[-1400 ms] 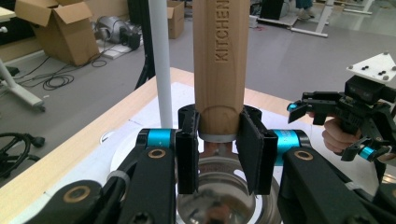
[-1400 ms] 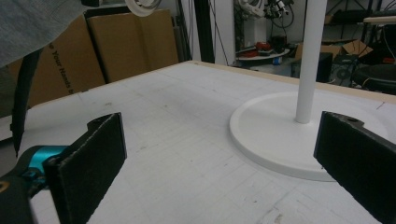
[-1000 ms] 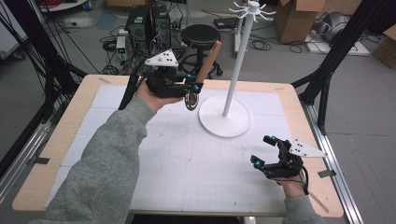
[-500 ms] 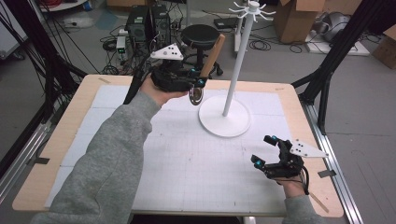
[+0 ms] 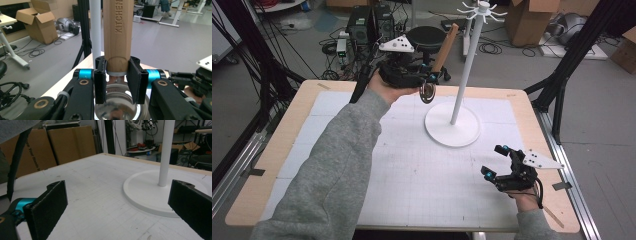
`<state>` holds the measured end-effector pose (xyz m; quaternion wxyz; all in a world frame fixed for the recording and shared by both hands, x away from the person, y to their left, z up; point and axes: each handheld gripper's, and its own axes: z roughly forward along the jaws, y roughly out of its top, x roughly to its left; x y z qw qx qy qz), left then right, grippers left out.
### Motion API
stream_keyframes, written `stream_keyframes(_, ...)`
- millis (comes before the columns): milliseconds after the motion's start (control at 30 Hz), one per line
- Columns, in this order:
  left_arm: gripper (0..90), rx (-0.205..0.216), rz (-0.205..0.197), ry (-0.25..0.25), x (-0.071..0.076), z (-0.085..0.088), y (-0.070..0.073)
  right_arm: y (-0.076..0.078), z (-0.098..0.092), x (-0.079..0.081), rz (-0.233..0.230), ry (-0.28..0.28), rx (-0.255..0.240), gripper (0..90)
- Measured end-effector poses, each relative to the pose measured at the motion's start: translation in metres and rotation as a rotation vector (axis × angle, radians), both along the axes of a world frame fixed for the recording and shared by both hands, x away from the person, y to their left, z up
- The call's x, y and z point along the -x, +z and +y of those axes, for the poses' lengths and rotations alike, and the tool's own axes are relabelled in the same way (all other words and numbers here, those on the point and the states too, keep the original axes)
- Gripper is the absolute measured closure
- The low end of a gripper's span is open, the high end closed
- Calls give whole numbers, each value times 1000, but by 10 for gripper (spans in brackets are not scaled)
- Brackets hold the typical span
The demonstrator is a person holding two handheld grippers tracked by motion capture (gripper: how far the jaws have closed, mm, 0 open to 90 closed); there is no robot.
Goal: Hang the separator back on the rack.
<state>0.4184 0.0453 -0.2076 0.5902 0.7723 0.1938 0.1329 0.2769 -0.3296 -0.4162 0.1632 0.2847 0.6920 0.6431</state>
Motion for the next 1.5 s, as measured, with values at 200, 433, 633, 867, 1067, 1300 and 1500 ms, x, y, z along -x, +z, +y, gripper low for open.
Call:
stream_keyframes(200,696,26,-2,20,-5,-4,6,0,0,1,4,-4,-6,15)
stream_keyframes(433,696,27,8,23,-10,-9,10,1,0,1,-2,-3,-8,14)
stream_keyframes(633,696,39,17,30,-13,-13,10,1,-1,1,5,-3,-13,15)
stream_keyframes(867,696,35,22,39,-14,-21,12,0,-1,1,4,-4,-15,14)
stream_keyframes(1067,696,28,22,40,-15,-26,13,1,-2,1,4,-9,-20,15)
stream_keyframes(1300,696,22,28,42,-17,-31,12,1,-2,1,5,-15,-17,15)
stream_keyframes(1500,696,19,38,51,-18,-38,10,1,-2,1,5,-12,-18,15)
